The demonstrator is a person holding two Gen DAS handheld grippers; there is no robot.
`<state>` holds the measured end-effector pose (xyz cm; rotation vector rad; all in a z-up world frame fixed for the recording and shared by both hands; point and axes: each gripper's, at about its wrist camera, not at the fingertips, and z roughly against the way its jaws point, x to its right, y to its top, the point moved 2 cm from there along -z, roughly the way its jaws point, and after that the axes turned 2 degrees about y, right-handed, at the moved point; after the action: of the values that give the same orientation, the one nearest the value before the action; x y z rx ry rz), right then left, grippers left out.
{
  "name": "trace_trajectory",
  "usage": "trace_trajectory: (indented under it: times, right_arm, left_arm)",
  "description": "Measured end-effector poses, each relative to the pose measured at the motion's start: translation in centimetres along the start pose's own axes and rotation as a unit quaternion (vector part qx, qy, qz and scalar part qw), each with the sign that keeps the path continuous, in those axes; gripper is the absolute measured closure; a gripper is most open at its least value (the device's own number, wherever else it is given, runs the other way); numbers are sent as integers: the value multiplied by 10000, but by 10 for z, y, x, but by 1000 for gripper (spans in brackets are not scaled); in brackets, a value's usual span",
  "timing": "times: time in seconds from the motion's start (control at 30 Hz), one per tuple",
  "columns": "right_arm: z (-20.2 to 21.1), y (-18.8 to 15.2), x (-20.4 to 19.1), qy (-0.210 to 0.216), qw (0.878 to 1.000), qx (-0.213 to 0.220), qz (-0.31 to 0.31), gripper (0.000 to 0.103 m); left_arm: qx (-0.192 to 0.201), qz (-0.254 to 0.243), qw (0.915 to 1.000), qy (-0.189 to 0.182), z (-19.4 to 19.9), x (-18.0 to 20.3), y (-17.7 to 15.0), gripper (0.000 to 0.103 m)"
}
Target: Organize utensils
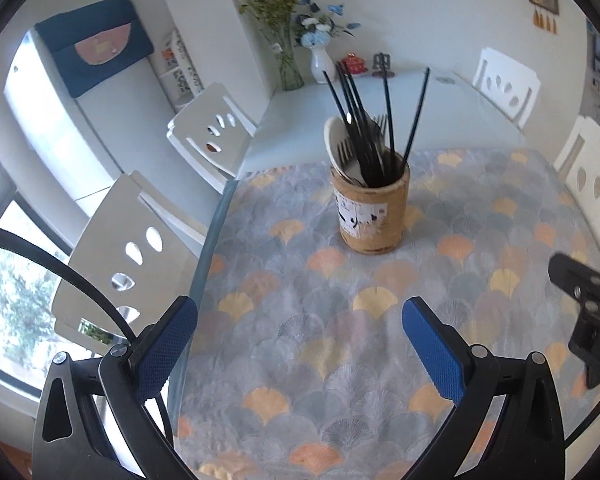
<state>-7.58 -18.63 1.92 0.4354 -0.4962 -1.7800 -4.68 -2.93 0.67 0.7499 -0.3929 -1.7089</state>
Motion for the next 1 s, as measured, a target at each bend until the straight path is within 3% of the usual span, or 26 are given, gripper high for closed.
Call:
trace_trajectory:
  times: [0.33,0.53,1.0]
  right_arm:
    - [-7,2,2,-2,9998,-49,-213,26]
    - [-3,4,-9,-135,9999,67,-20,26]
    - [-6,4,-17,-165,9998,44,66,26]
  left_arm:
    - [-198,-27,9996,-195,-19,-1,8,0]
    - [-282,-192,9994,-81,-22,1,12,0]
    - [-369,-141,9989,-242,-26,0,12,0]
